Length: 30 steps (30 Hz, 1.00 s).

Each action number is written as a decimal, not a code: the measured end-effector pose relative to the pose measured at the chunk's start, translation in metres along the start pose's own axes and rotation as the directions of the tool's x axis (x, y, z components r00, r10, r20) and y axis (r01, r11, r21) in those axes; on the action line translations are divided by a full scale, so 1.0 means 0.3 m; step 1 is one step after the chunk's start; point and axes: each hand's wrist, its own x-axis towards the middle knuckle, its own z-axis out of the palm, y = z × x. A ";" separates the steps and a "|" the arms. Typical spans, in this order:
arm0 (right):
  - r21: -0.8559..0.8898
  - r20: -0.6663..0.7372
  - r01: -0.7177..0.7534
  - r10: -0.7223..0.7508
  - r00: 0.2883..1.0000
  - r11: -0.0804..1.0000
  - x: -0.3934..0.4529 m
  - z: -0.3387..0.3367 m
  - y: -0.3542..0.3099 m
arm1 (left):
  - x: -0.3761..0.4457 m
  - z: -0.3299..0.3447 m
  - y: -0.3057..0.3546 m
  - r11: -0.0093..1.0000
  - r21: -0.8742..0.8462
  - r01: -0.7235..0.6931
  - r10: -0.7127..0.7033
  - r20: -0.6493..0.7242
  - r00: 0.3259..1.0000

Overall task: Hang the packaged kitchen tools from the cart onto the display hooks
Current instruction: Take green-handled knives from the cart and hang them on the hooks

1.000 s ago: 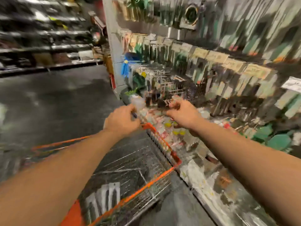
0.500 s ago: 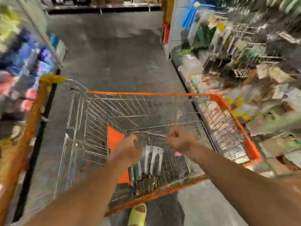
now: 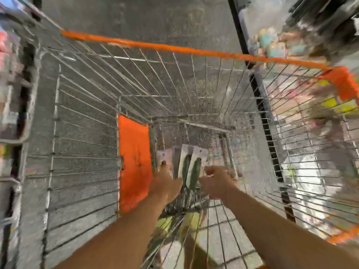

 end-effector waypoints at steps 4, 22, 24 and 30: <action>-0.101 -0.001 -0.083 0.083 0.997 0.991 0.177 0.073 0.059 | 0.117 0.093 -0.059 0.983 -0.125 0.136 -0.147 -0.079 0.986; 0.056 -0.158 0.017 -0.008 0.987 0.998 0.336 0.245 0.094 | 0.256 0.209 -0.177 0.912 -0.147 0.382 -0.409 -0.300 0.862; 0.058 -0.147 0.004 0.005 0.989 0.998 0.338 0.257 0.087 | 0.256 0.214 -0.171 0.908 -0.176 0.380 -0.417 -0.312 0.853; 0.150 -0.202 -0.032 0.062 0.977 0.988 0.332 0.300 0.079 | 0.243 0.228 -0.167 0.908 -0.233 0.347 -0.406 -0.291 0.866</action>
